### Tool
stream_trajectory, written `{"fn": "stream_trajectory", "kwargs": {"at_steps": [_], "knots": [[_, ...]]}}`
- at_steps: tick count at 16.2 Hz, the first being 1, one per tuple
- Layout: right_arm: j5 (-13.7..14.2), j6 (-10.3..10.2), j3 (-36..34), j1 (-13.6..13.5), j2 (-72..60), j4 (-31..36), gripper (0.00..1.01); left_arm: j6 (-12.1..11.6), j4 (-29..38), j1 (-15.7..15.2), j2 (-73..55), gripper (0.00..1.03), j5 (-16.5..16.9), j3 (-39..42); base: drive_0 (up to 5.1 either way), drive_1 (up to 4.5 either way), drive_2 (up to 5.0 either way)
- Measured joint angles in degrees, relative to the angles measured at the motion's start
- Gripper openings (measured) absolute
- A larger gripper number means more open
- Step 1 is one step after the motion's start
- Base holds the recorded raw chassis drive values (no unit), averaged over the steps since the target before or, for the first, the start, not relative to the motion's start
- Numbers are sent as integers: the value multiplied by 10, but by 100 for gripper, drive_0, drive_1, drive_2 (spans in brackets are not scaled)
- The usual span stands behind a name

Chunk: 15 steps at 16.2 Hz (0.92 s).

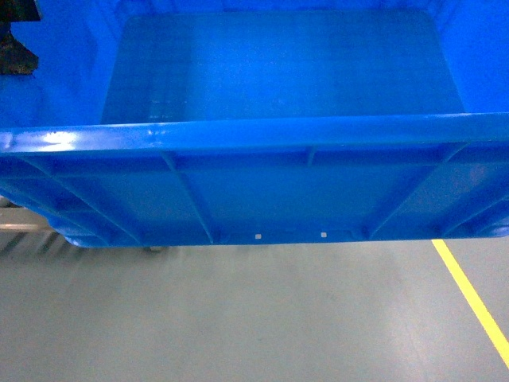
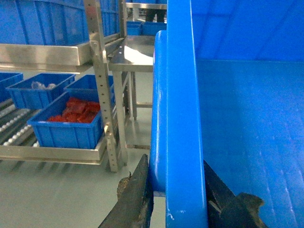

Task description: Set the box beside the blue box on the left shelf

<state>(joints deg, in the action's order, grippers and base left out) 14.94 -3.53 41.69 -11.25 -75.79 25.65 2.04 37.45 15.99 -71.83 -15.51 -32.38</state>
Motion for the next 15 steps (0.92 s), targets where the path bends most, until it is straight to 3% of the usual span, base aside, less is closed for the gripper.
{"fn": "stream_trajectory", "kwargs": {"at_steps": [15], "knots": [[0, 0, 0, 0, 0, 0, 20, -2, 2, 0, 0, 18, 0, 0, 3, 427, -421]]}}
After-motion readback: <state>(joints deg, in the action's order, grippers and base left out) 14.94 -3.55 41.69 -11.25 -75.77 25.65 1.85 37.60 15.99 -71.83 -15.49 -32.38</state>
